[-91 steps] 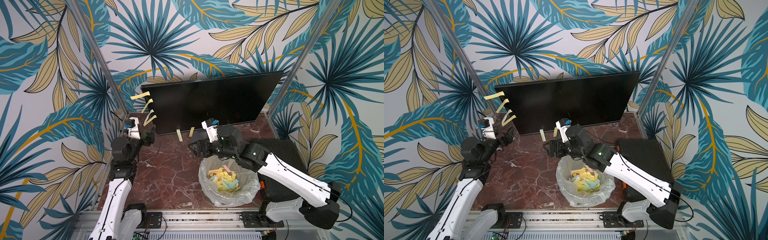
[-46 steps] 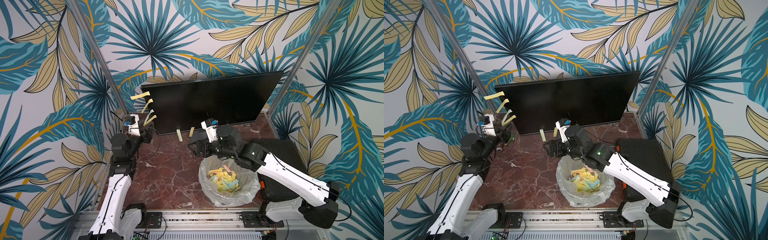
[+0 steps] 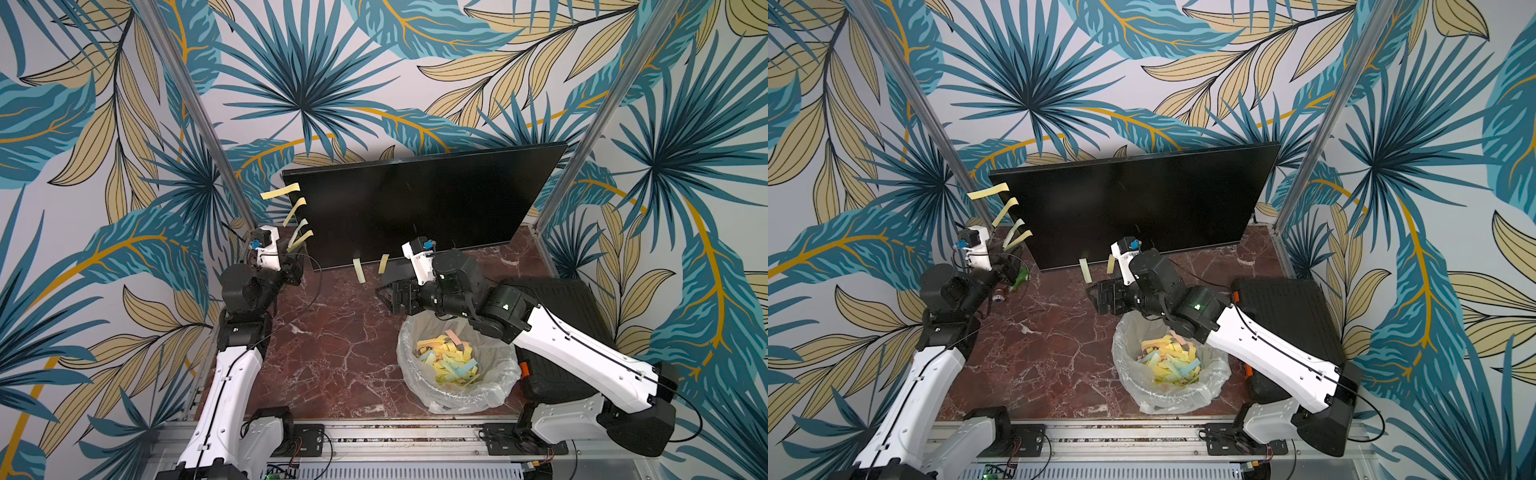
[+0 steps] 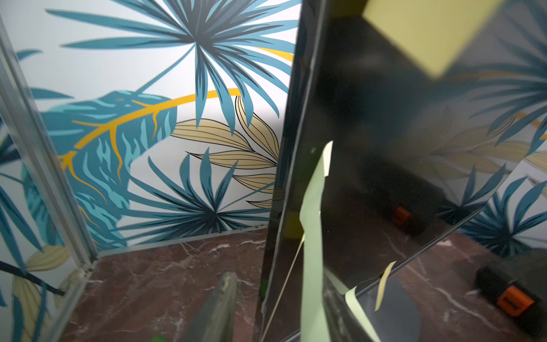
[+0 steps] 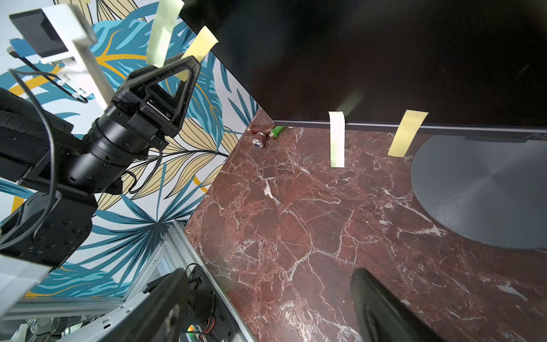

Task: Remove the sticky note from the monitor
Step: Tear off the sticky note from the monitor.

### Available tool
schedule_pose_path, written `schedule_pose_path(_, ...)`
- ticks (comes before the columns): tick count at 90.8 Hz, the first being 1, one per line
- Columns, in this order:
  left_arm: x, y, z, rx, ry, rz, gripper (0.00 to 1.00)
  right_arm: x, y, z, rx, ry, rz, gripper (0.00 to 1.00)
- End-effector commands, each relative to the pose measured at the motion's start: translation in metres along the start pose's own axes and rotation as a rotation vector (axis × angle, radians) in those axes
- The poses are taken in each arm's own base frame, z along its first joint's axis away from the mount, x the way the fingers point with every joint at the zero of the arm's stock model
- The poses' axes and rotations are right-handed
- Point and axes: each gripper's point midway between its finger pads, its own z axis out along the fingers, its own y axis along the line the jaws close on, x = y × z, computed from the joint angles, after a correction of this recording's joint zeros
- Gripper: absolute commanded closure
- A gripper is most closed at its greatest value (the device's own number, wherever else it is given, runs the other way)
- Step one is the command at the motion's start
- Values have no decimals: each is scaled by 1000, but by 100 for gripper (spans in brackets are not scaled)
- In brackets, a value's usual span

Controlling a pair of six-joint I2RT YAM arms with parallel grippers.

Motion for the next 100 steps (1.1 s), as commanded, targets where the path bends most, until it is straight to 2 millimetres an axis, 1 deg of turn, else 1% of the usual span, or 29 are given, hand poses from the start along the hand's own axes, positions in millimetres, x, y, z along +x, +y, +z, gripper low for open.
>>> schedule_pose_path(1,-1,1,-3,-6,-4,-1,48,-1,0,1,9,-3,-16,11)
schedule_pose_path(10,1,2,-3,-8,-3,-3,51,-1,1,0,10,-4,-18,11)
schedule_pose_path(24,3,1,-3,-3,1,-4,59,-1,0,0,12,-5,-17,11)
schedule_pose_path(38,4,1,-2,1,1,-7,64,-1,0,0,14,-7,-16,11)
schedule_pose_path(79,12,1,-6,-4,6,-17,65,0,-1,-1,17,-5,-17,11)
schedule_pose_path(100,11,1,-6,-7,1,-16,72,1,-3,-1,22,-1,-17,11)
